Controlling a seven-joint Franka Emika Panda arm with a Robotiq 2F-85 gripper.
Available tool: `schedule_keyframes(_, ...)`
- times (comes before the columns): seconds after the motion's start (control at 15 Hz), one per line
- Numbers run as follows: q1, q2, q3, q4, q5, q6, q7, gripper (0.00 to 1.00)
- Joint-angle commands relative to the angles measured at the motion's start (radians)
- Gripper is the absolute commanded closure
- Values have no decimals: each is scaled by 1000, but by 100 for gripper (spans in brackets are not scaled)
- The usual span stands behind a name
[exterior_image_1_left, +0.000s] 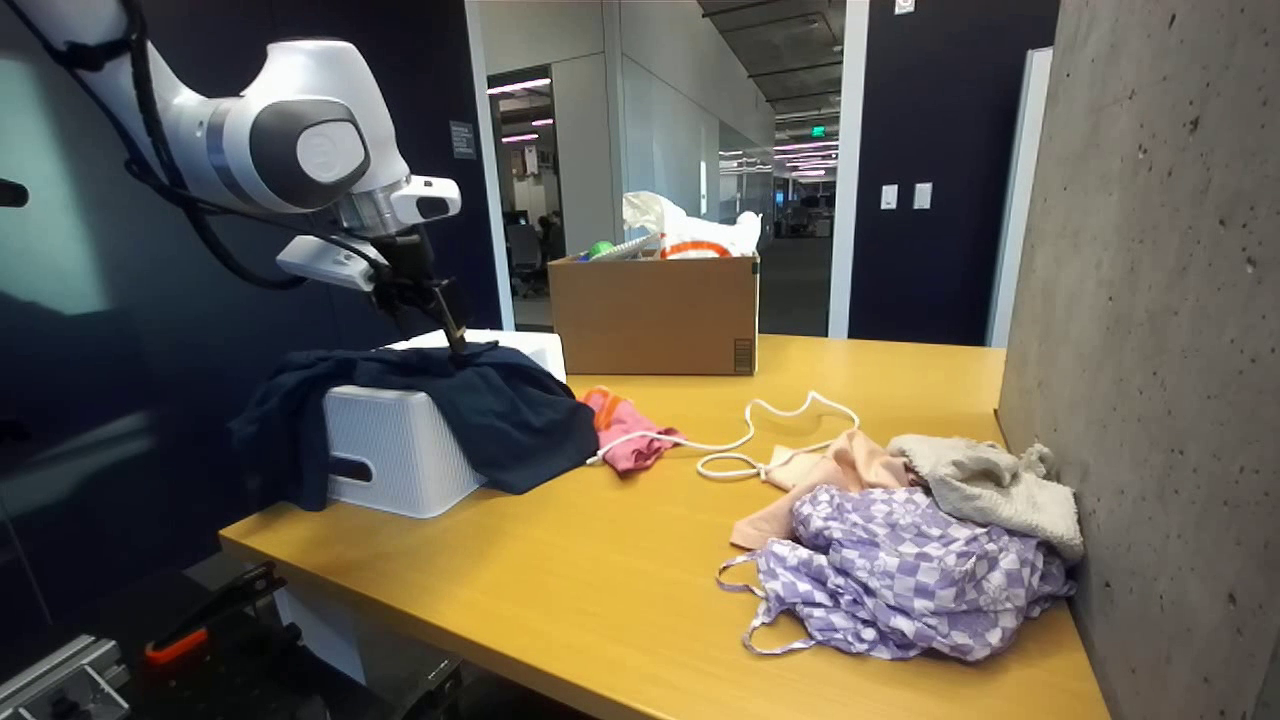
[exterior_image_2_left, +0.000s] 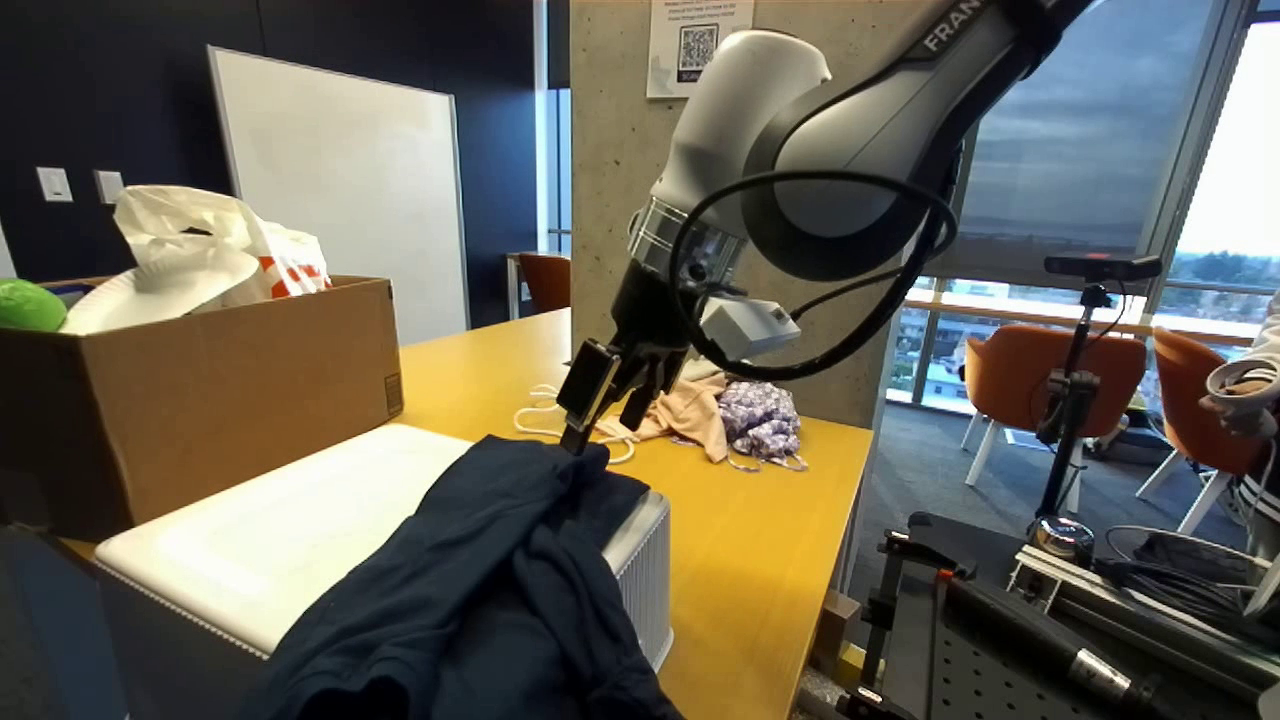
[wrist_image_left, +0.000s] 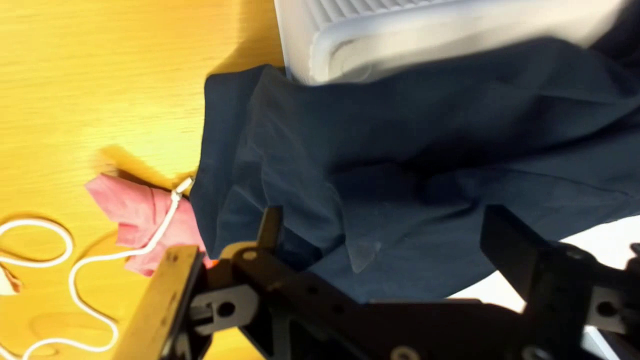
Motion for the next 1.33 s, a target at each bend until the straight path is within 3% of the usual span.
schedule_keyframes(0.0,-2,11,-10,-12,14,37,-28,0)
schedule_keyframes(0.67,-7,77,-6,6,20,125,-47,0)
schedule_keyframes(0.73,-8,79,-5,6,20,131,-49,9)
schedule_keyframes(0.8,-8,78,-4,5,21,134,-51,28)
schedule_keyframes(1.27,-8,78,0,4,22,147,-59,80)
